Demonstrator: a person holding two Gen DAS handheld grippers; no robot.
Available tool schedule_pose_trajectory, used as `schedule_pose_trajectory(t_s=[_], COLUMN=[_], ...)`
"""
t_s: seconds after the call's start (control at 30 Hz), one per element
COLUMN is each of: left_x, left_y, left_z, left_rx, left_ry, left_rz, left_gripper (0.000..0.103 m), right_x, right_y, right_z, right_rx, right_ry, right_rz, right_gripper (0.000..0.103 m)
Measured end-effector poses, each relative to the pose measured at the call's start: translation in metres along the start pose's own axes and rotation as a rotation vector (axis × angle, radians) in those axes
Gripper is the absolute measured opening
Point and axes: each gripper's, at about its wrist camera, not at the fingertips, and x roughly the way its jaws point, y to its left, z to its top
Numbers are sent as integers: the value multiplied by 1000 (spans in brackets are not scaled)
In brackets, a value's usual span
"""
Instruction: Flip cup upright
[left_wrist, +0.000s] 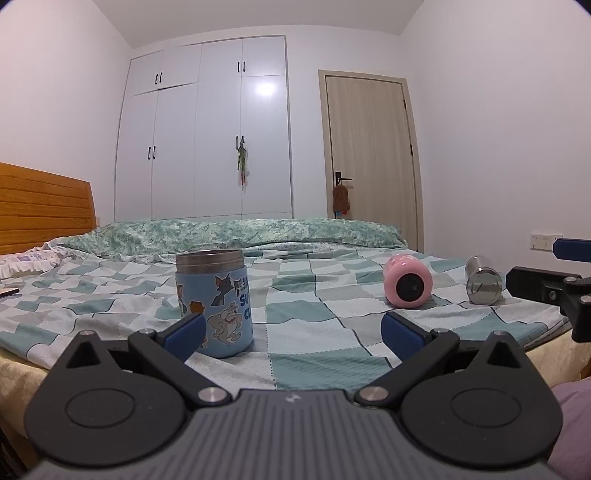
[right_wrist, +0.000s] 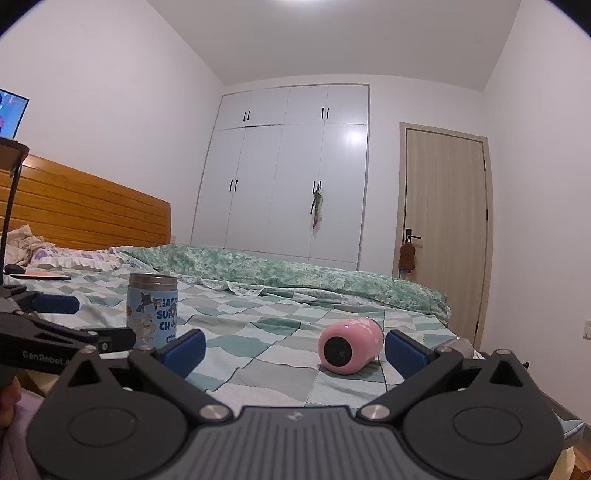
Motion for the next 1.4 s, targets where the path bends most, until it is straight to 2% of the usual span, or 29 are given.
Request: schedule_pose_trajectory(t_s=[1.4], left_x=[-1], left_y=[-2], left_z=[1], left_rx=[-11], left_ry=[-13], left_rz=[1], left_gripper=[103], right_x=[0], right_y=[2], right_z=[-1], right_rx=[-8], right_ry=[4], right_rz=[1], right_gripper=[103])
